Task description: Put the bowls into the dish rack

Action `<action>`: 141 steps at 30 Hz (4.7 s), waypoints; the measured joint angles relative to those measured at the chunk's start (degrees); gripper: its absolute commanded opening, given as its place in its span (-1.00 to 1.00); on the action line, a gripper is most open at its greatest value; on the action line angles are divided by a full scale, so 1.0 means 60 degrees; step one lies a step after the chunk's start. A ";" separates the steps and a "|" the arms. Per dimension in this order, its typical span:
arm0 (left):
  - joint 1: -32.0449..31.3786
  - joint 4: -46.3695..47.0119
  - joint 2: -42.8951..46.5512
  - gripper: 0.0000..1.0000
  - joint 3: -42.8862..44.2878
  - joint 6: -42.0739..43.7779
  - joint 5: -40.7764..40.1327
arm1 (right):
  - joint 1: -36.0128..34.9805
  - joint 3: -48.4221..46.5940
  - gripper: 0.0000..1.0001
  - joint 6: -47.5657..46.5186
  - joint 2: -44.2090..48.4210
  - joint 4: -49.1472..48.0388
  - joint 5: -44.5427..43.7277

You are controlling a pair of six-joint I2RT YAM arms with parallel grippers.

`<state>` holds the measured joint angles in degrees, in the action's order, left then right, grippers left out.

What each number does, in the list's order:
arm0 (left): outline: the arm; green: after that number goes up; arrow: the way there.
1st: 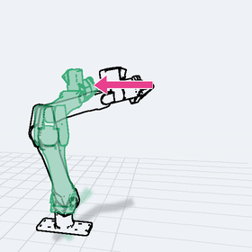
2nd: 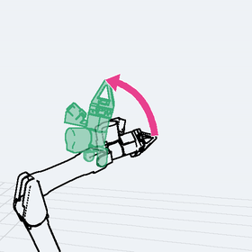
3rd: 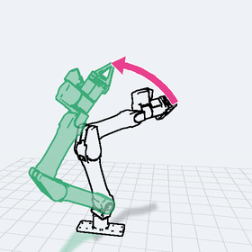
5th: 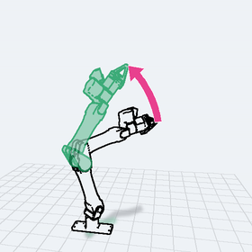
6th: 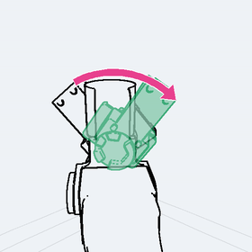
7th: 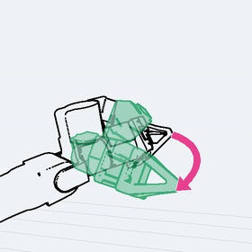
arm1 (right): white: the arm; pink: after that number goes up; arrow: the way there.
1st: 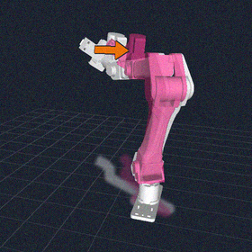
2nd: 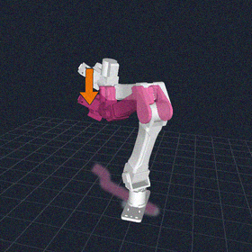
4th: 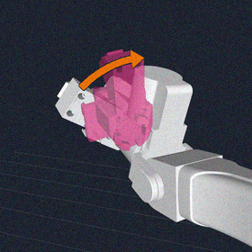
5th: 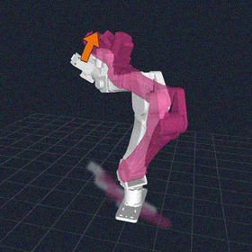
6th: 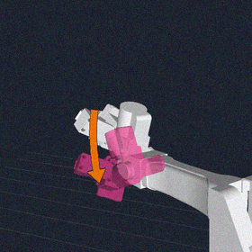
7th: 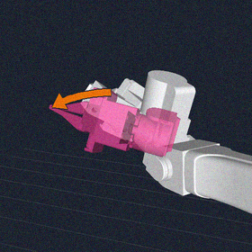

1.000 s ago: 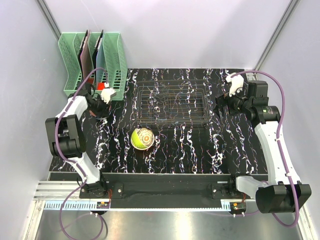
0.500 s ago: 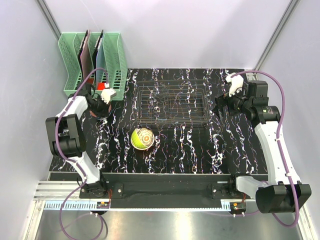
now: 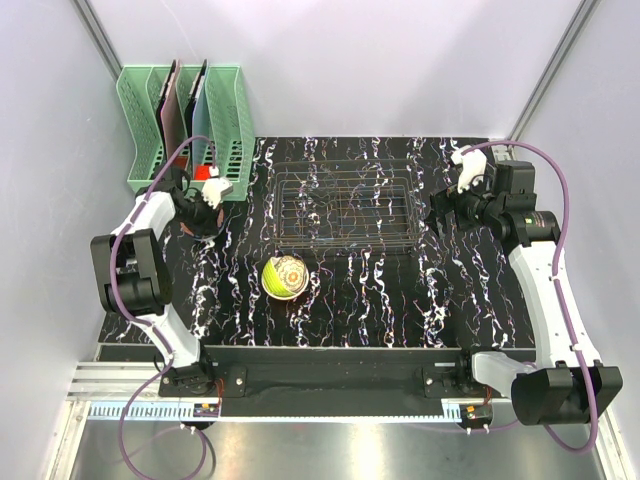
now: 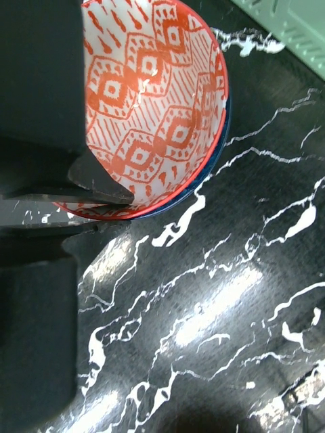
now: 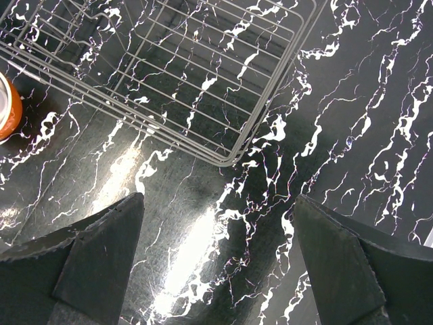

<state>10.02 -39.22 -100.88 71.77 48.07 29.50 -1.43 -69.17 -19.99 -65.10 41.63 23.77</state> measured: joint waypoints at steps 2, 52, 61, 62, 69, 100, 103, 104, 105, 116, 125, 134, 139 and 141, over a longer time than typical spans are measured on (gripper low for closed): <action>0.0000 -0.0102 0.0004 -0.93 0.0026 0.0004 0.0026 | 0.0000 0.0000 1.00 0.0018 -0.0018 -0.0004 0.0004; -0.5257 -0.1027 0.5198 -1.00 0.0171 0.0546 -0.0601 | 0.0000 -0.3173 0.90 0.5570 -0.4401 -0.1049 0.6058; -0.7395 -0.1020 0.4721 -1.00 0.0233 0.0437 -0.0670 | -0.0619 -0.3388 0.99 0.7643 -0.5632 -0.2816 0.7785; -0.7519 -0.1027 0.4583 -1.00 0.0280 0.0412 -0.0703 | -0.0772 -0.3388 0.99 0.7785 -0.5665 -0.3027 0.7927; -0.8368 -0.1020 0.3723 -1.00 0.0856 0.0226 -0.1209 | -0.1621 -0.3406 0.99 0.8415 -0.6339 -0.3861 0.8342; -0.9052 -0.0954 0.3497 -1.00 0.1876 -0.0229 -0.1829 | -0.3242 -0.3126 0.91 0.9428 -0.7362 -0.4951 0.9490; -0.9056 -0.0954 0.3497 -1.00 0.1876 -0.0229 -0.1829 | -0.3242 -0.3111 0.84 0.9500 -0.7362 -0.5002 0.9562; -0.9060 -0.0951 0.3497 -1.00 0.1876 -0.0229 -0.1829 | -0.3242 -0.3111 0.78 0.9541 -0.7362 -0.5034 0.9570; -0.9063 -0.0947 0.3501 -1.00 0.1876 -0.0229 -0.1832 | -0.3242 -0.3111 0.75 0.9559 -0.7362 -0.5053 0.9570; -0.9071 -0.0721 0.3504 -1.00 0.1872 -0.0226 -0.1894 | -0.3169 -0.3111 0.59 0.9803 -0.7431 -0.5431 0.9559; -0.9071 -0.0554 0.3555 -1.00 0.1676 -0.0259 -0.1967 | -0.3169 -0.3115 0.90 0.9919 -0.7431 -0.5581 0.9715; -0.9114 0.0149 0.3909 -1.00 0.1198 -0.0488 -0.2375 | -0.3071 -0.3333 0.92 1.0036 -0.7431 -0.5635 0.9763; -0.9114 0.0492 0.4051 -1.00 0.1009 -0.0576 -0.2743 | -0.2772 -0.3570 0.92 1.0204 -0.7475 -0.5690 0.9985; -0.9111 0.0488 0.4076 -1.00 0.0958 -0.0634 -0.2838 | -0.2659 -0.3697 0.92 1.0251 -0.7526 -0.5716 0.9996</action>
<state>-44.64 -36.29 -76.42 77.52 44.27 12.47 -17.39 -91.35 41.52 -110.26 7.33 83.74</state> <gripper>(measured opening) 0.070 0.959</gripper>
